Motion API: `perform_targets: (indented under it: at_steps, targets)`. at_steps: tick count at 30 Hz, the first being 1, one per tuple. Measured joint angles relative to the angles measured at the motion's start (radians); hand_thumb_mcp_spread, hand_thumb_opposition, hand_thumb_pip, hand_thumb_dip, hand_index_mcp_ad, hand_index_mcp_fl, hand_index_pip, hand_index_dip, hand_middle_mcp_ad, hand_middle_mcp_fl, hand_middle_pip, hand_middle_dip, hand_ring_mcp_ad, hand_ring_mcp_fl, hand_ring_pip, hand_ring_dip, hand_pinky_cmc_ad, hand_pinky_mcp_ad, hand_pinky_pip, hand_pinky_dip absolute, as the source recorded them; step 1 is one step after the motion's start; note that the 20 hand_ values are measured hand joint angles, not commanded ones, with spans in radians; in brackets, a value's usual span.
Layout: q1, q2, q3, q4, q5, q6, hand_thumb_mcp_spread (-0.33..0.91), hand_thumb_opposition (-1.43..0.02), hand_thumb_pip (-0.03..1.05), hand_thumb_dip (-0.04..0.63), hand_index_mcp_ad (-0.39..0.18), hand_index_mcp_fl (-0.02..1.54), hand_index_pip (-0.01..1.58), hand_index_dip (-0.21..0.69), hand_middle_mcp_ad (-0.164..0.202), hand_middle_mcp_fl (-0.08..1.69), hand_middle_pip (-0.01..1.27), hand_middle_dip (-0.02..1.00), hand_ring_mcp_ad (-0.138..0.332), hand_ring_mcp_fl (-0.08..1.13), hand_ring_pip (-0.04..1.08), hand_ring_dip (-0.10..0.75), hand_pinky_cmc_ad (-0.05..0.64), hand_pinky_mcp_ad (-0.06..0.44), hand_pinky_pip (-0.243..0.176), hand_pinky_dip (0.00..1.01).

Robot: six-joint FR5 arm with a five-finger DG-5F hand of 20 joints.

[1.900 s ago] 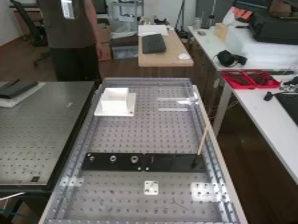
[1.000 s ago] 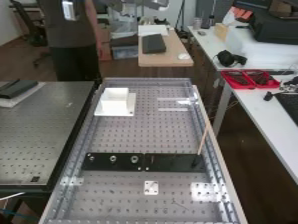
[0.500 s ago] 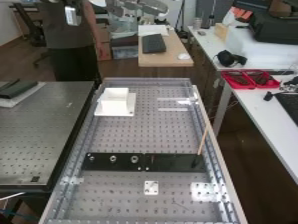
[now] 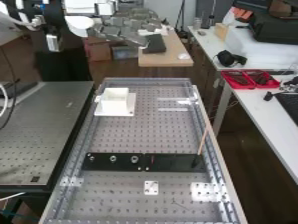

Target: Grab the smaller nut and place it in the white container

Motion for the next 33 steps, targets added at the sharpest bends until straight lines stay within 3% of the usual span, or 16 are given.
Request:
perform_targets:
  at_steps: [2,11,13,25,33]
  targets:
    - [-0.014,0.008,-0.024,0.018,-0.017,-0.012,0.19,-0.76,0.64,0.094,-0.07,0.05,0.09,0.265,0.037,0.0,0.13,0.17,0.175,0.0,0.08,0.086,0.468,0.33,-0.106,0.2]
    - [-0.067,0.03,-0.109,0.086,-0.069,-0.067,0.2,-0.76,0.65,0.113,-0.077,0.06,0.19,0.265,0.033,0.0,0.13,0.17,0.175,0.0,0.08,0.086,0.468,0.33,-0.106,0.2]
    - [-0.077,0.03,-0.122,0.097,-0.077,-0.067,0.2,-0.76,0.71,0.126,-0.079,0.07,0.26,0.258,0.037,0.0,0.13,0.17,0.175,0.0,0.08,0.086,0.468,0.33,-0.106,0.2]
    - [-0.153,0.003,-0.196,0.164,-0.137,-0.064,0.23,-0.77,0.72,0.147,-0.094,0.07,0.91,0.187,0.037,0.0,0.13,0.18,0.175,0.0,0.08,0.086,0.464,0.33,-0.106,0.21]
    - [-0.208,-0.039,-0.227,0.223,-0.184,-0.052,0.24,-0.79,0.74,0.155,-0.096,0.04,1.15,0.18,0.037,0.0,0.13,0.18,0.175,0.0,0.08,0.086,0.456,0.33,-0.106,0.21]
